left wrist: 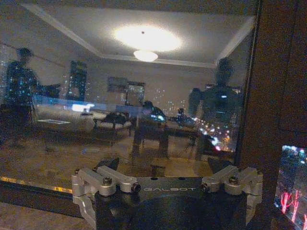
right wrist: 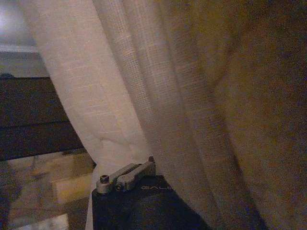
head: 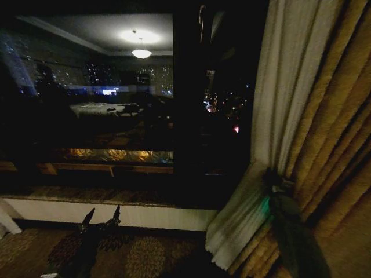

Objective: Open the curtains by pulling them apart, changing their state from closed to fully open.

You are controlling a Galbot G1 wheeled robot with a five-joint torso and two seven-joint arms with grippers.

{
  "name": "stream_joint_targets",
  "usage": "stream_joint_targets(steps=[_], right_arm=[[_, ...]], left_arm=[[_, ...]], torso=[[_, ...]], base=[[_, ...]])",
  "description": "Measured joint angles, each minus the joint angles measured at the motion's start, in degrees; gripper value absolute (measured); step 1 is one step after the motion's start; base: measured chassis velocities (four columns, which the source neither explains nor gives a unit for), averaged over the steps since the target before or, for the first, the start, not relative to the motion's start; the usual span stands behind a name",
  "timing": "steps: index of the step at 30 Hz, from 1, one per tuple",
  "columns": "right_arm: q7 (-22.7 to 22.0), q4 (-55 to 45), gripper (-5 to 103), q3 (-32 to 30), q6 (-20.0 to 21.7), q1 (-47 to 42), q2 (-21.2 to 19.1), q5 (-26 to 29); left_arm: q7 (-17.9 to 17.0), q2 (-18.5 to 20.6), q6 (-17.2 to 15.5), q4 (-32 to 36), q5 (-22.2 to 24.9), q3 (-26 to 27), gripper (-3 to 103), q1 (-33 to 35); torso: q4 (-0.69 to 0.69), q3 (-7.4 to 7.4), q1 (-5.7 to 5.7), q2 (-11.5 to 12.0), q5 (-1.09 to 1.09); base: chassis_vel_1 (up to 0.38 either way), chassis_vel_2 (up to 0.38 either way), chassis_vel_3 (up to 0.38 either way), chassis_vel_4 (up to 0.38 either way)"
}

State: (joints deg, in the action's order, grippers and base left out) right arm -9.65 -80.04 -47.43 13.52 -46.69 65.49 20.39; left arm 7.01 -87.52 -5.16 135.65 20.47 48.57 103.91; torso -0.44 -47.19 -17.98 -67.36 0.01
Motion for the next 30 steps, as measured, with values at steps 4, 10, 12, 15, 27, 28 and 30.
stream_joint_targets(steps=[4,10,12,15,27,28,30], right_arm=[[-0.52,0.48,0,-0.03,0.00,-0.28,-0.45,-0.17],[1.64,-15.11,14,2.95,6.01,-10.77,0.02,0.46],[2.11,-19.78,25,4.39,7.31,-14.31,0.30,1.26],[2.82,-25.84,30,6.15,9.42,-19.24,1.34,1.56],[3.52,-45.22,79,11.09,10.31,-32.03,7.07,-6.06],[3.53,-45.84,84,10.86,10.27,-32.36,7.20,-6.35],[3.59,-46.29,84,10.62,10.20,-32.68,7.28,-6.60]], left_arm=[[0.00,-0.41,0.13,0.00,0.01,-0.09,100,0.17],[-0.04,-1.10,-0.71,0.47,-0.02,-0.61,100,-0.73],[-0.28,-1.29,-1.46,0.47,0.09,-0.92,100,-1.12],[-0.73,-1.36,-2.31,0.47,0.16,-1.25,100,-1.65],[-1.12,-0.58,-4.74,1.13,0.21,-1.48,100,-2.99],[-1.11,-0.58,-4.77,1.39,0.22,-1.48,100,-2.69],[-1.07,-0.56,-4.79,1.63,0.22,-1.44,100,-2.40]], torso=[[0.00,0.00,0.00,0.00,-0.01],[-0.03,0.00,0.00,0.00,-0.01],[-0.01,0.01,0.00,0.00,-0.02],[-0.02,0.00,0.00,0.00,0.00],[0.00,0.01,0.00,0.00,-0.02],[0.00,0.01,0.00,0.00,-0.02],[0.00,0.01,0.00,0.00,-0.01]], base=[[0.000,0.000,0.000,0.000],[0.000,0.000,0.000,0.000],[0.000,0.000,0.000,0.000],[0.000,0.000,0.000,0.000],[0.000,0.000,0.000,0.000],[0.000,0.000,0.000,0.000],[0.000,0.000,0.000,0.000]])
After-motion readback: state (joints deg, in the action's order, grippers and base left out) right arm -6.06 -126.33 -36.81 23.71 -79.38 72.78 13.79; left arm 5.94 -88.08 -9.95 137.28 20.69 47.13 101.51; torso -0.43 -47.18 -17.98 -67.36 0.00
